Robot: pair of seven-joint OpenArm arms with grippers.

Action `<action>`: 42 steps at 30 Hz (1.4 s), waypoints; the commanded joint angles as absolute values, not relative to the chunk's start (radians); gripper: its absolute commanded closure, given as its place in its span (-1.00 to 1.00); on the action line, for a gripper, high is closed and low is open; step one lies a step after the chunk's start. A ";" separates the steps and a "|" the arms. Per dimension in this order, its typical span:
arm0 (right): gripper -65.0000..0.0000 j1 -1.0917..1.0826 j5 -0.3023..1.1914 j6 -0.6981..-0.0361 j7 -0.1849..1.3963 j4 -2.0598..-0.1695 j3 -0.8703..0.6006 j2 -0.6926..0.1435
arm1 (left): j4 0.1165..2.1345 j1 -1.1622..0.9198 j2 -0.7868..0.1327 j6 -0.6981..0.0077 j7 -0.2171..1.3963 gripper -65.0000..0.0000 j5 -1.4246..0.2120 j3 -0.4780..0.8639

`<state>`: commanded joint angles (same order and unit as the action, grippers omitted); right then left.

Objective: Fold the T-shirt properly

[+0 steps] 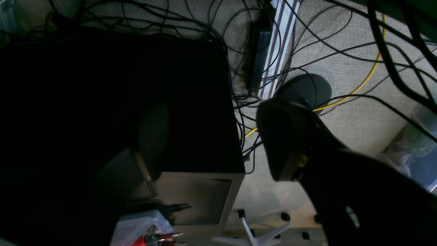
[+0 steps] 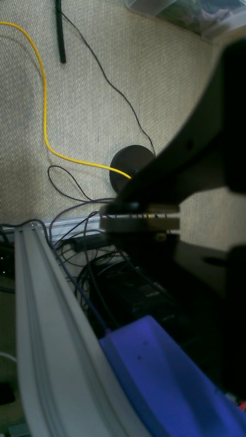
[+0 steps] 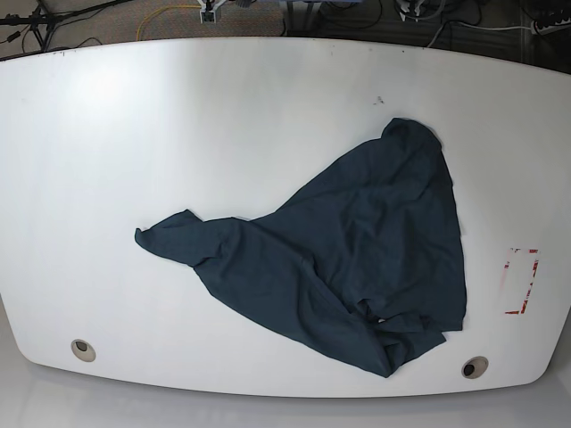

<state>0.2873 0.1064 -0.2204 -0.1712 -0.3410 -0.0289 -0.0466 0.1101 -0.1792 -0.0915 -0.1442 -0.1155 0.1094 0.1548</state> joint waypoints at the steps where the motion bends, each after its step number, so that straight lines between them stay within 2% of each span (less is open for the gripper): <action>1: 0.98 0.287 0.107 -0.221 -0.171 -0.340 -0.029 -0.047 | 0.113 -0.180 -0.092 -0.144 -0.118 -0.29 0.109 0.155; 14: 0.99 0.313 0.105 -0.228 -0.168 -0.382 -0.033 -0.047 | 0.172 -0.223 -0.090 -0.145 -0.121 -0.30 0.099 0.156; 18: 0.99 0.393 0.102 -0.226 -0.174 -0.486 -0.031 -0.048 | 0.312 -0.331 -0.089 -0.147 -0.103 -0.30 0.070 0.156; 28: 0.99 0.484 0.104 -0.223 -0.178 -0.607 -0.030 -0.045 | 0.476 -0.443 -0.087 -0.147 -0.099 -0.30 0.052 0.164; 42: 0.97 0.427 0.104 -0.219 -0.199 -0.501 -0.027 -0.044 | 0.386 -0.371 -0.083 -0.147 -0.108 -0.30 0.103 0.152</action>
